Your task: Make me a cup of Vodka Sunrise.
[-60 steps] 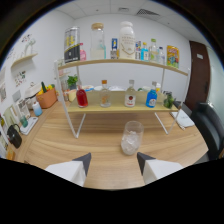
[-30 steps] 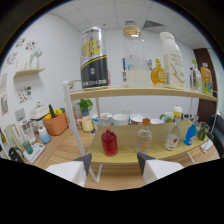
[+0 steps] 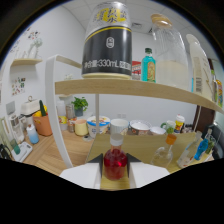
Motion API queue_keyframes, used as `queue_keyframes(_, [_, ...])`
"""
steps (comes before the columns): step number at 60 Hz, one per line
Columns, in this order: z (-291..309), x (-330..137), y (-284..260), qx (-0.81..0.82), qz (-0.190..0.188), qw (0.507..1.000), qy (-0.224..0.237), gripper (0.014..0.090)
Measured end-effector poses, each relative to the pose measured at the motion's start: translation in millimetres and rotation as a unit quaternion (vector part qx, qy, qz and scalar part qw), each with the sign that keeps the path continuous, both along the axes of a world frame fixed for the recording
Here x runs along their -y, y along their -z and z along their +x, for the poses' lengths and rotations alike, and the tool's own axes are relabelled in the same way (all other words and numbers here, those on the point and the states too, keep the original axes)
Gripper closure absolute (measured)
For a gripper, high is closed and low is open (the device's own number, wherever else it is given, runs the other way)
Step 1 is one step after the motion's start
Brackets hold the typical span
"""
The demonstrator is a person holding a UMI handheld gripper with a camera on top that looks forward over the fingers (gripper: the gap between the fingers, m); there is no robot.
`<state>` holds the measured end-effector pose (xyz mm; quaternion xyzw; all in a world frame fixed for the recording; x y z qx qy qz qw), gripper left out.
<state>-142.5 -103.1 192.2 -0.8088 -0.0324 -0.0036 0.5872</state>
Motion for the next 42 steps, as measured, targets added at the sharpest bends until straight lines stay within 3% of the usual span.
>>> queue_keyframes(1, [2, -1, 0, 0.001, 0.001, 1.0, 0.003, 0.0685])
queue_keyframes(16, [0, 5, -4, -0.016, 0.01, 1.0, -0.016, 0.0704])
queue_keyframes(26, [9, 35, -26, -0.009, 0.032, 0.999, -0.035, 0.0702])
queue_keyframes(35, [33, 74, -23, -0.024, 0.028, 0.999, -0.027, 0.0704])
queue_keyframes(42, [60, 97, 6, -0.028, 0.001, 1.0, -0.004, 0.0704])
